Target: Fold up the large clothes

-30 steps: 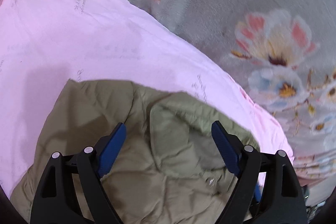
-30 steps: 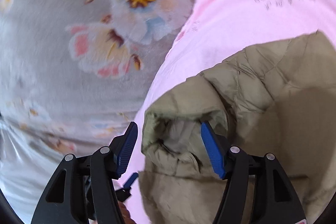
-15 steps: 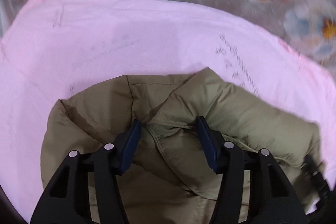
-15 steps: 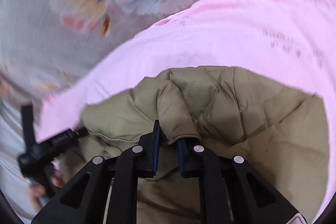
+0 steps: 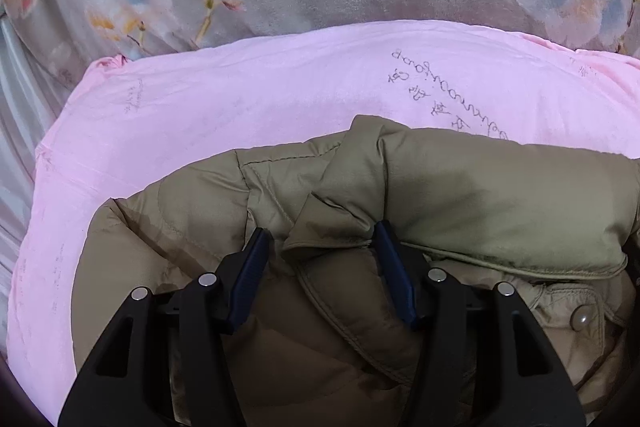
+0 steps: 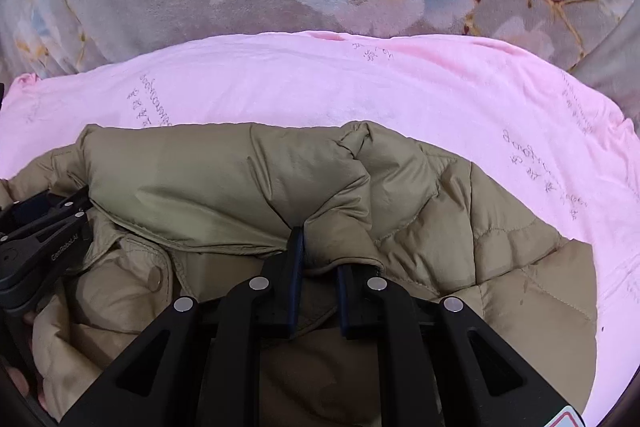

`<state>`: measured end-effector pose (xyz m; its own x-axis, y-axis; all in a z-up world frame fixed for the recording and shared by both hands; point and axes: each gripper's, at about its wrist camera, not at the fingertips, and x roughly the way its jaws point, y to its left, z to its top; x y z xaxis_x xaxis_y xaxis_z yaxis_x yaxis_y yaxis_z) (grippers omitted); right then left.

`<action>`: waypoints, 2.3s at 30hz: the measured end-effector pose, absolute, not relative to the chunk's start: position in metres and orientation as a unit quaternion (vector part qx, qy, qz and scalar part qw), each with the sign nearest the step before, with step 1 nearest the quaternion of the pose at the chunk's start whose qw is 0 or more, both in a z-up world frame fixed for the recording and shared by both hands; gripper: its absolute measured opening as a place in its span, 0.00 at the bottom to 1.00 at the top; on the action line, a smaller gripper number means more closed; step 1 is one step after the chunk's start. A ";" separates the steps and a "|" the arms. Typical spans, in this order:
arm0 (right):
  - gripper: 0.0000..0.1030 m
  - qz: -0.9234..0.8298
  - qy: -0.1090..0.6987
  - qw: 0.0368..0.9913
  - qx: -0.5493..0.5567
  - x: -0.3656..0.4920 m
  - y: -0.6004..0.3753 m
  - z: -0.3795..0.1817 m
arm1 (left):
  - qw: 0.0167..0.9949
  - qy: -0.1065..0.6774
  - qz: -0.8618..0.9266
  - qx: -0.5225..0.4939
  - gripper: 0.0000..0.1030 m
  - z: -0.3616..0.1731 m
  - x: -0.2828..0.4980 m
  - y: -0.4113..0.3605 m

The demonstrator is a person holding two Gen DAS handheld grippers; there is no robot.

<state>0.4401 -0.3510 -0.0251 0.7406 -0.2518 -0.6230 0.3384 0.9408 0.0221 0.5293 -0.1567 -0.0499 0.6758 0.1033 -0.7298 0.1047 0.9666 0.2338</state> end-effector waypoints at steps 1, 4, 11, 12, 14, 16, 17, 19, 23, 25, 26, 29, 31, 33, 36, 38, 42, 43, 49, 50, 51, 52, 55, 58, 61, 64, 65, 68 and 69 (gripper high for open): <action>0.11 -0.160 0.323 0.930 0.065 0.440 -0.350 -0.025 | 0.907 0.399 0.002 0.133 0.52 -0.050 0.529 -0.158; 0.12 -0.155 0.322 0.931 0.070 0.440 -0.352 -0.024 | 0.909 0.394 0.004 0.134 0.53 -0.051 0.528 -0.158; 0.14 -0.133 0.279 0.941 0.135 0.397 -0.360 0.009 | 0.911 0.392 0.004 0.131 0.53 -0.051 0.526 -0.158; 0.14 -0.132 0.266 0.945 0.139 0.392 -0.359 0.018 | 0.911 0.391 0.004 0.131 0.53 -0.051 0.526 -0.158; 0.15 -0.130 0.255 0.948 0.140 0.392 -0.356 0.028 | 0.911 0.391 0.003 0.130 0.53 -0.052 0.527 -0.158; 0.17 -0.137 0.262 0.946 0.130 0.403 -0.355 0.027 | 0.911 0.391 0.003 0.129 0.53 -0.051 0.526 -0.158; 0.17 -0.141 0.272 0.943 0.130 0.408 -0.356 0.024 | 0.911 0.391 0.002 0.128 0.53 -0.052 0.527 -0.158; 0.17 -0.146 0.286 0.937 0.138 0.406 -0.358 0.019 | 0.911 0.392 0.001 0.126 0.53 -0.052 0.527 -0.157; 0.18 -0.180 0.276 0.935 0.133 0.372 -0.370 0.022 | 0.912 0.391 0.001 0.124 0.53 -0.052 0.526 -0.157; 0.18 -0.179 0.249 0.940 0.148 0.358 -0.376 0.036 | 0.912 0.391 0.001 0.124 0.53 -0.052 0.526 -0.157; 0.18 -0.171 0.238 0.944 0.154 0.356 -0.376 0.044 | 0.912 0.391 0.000 0.123 0.53 -0.052 0.526 -0.156; 0.18 -0.152 0.242 0.949 0.135 0.379 -0.367 0.051 | 0.913 0.390 0.000 0.121 0.53 -0.052 0.526 -0.156; 0.17 -0.144 0.265 0.945 0.129 0.402 -0.364 0.038 | 0.913 0.390 0.000 0.121 0.53 -0.052 0.526 -0.156; 0.16 -0.144 0.289 0.939 0.119 0.422 -0.360 0.019 | 0.913 0.390 0.000 0.121 0.53 -0.052 0.526 -0.156; 0.15 -0.152 0.308 0.934 0.098 0.440 -0.356 -0.011 | 0.913 0.389 -0.001 0.120 0.53 -0.052 0.527 -0.156; 0.15 -0.155 0.304 0.935 0.095 0.441 -0.355 -0.017 | 0.913 0.389 0.000 0.120 0.53 -0.053 0.527 -0.156; 0.15 -0.170 0.295 0.938 0.071 0.443 -0.348 -0.023 | 0.914 0.389 0.001 0.120 0.53 -0.053 0.527 -0.156; 0.15 -0.171 0.295 0.938 0.068 0.444 -0.347 -0.023 | 0.914 0.388 0.001 0.121 0.53 -0.053 0.527 -0.157; 0.15 -0.167 0.291 0.939 0.079 0.445 -0.350 -0.025 | 0.914 0.387 0.001 0.121 0.53 -0.053 0.527 -0.157; 0.15 -0.167 0.290 0.939 0.081 0.445 -0.350 -0.025 | 0.914 0.387 0.001 0.121 0.53 -0.053 0.527 -0.157; 0.15 -0.166 0.290 0.939 0.082 0.445 -0.351 -0.025 | 0.914 0.387 0.001 0.121 0.53 -0.053 0.527 -0.157; 0.15 -0.166 0.289 0.939 0.082 0.445 -0.351 -0.025 | 0.914 0.387 0.002 0.122 0.53 -0.053 0.527 -0.158; 0.15 -0.166 0.289 0.939 0.083 0.444 -0.351 -0.025 | 0.914 0.386 0.002 0.123 0.53 -0.053 0.527 -0.158; 0.15 -0.166 0.288 0.939 0.084 0.444 -0.351 -0.024 | 0.915 0.385 0.003 0.123 0.53 -0.053 0.526 -0.158; 0.15 -0.168 0.288 0.939 0.084 0.445 -0.351 -0.024 | 0.915 0.384 0.003 0.123 0.53 -0.053 0.526 -0.159; 0.15 -0.168 0.287 0.939 0.084 0.445 -0.350 -0.025 | 0.915 0.383 0.004 0.124 0.53 -0.054 0.525 -0.159; 0.15 -0.169 0.288 0.939 0.083 0.445 -0.350 -0.025 | 0.916 0.382 0.004 0.125 0.53 -0.054 0.525 -0.159; 0.15 -0.171 0.288 0.939 0.081 0.445 -0.351 -0.025 | 0.916 0.380 0.010 0.130 0.55 -0.055 0.526 -0.161; 0.15 -0.171 0.289 0.938 0.082 0.446 -0.351 -0.026 | 0.916 0.378 0.013 0.132 0.56 -0.055 0.526 -0.162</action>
